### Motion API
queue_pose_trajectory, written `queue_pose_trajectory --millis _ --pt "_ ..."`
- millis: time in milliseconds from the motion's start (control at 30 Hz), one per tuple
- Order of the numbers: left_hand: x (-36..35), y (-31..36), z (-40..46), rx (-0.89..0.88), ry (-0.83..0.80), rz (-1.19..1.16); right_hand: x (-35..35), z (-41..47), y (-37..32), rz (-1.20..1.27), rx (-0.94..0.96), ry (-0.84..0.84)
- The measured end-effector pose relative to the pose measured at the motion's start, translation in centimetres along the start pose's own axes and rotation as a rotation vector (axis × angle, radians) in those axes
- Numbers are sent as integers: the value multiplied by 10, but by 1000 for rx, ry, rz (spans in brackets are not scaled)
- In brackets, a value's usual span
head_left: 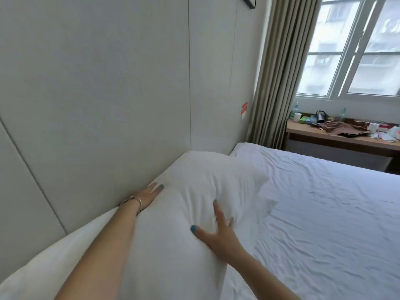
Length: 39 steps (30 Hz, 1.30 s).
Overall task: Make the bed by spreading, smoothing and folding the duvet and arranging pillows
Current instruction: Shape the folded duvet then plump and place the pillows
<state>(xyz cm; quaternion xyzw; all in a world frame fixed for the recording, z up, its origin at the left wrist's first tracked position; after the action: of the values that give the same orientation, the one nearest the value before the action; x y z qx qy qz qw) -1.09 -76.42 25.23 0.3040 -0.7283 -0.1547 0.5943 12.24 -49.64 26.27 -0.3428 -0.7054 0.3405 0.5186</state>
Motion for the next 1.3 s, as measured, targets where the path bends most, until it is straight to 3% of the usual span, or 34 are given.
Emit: queue_pose_trajectory --millis 133,233,367,467,567,633,733,867,1067,1200,1300 --pt "5 -2 7 -29 -10 -12 3 2 -7 -112 10 9" --pt "28 45 -8 -110 119 64 6 1 -11 -140 30 8" --pt "-40 74 -37 -141 63 300 21 16 -7 -318 -89 -160" --pt "-73 56 -33 -130 112 339 58 50 -21 -708 -202 124" --pt "-73 49 -33 -145 157 328 77 113 -71 -827 78 391" --pt "-77 46 -37 -167 177 328 66 165 -90 -998 263 339" --pt "-81 33 -33 -167 220 314 28 228 -59 -1180 250 154" --pt "-104 9 -18 -181 206 338 -12 251 9 -1206 218 171" --pt "-136 -17 -2 -152 177 340 -39 259 43 -1238 237 251" --pt "-129 -10 -5 -107 99 292 -29 254 35 -1205 230 191" --pt "-100 7 -17 -98 59 240 -5 244 10 -1042 243 106"
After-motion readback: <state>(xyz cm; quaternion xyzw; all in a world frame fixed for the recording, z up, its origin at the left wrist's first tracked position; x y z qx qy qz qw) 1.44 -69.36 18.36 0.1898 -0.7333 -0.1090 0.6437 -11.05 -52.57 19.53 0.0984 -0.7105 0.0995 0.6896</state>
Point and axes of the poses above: each hand's wrist, its own z-axis towards the middle knuckle, its own x-axis out of the back of the hand, y = z × x, the point moved 4 cm from there along z, towards the middle knuckle, and after that the axes turned 8 degrees about -z, right-handed, at the moved point
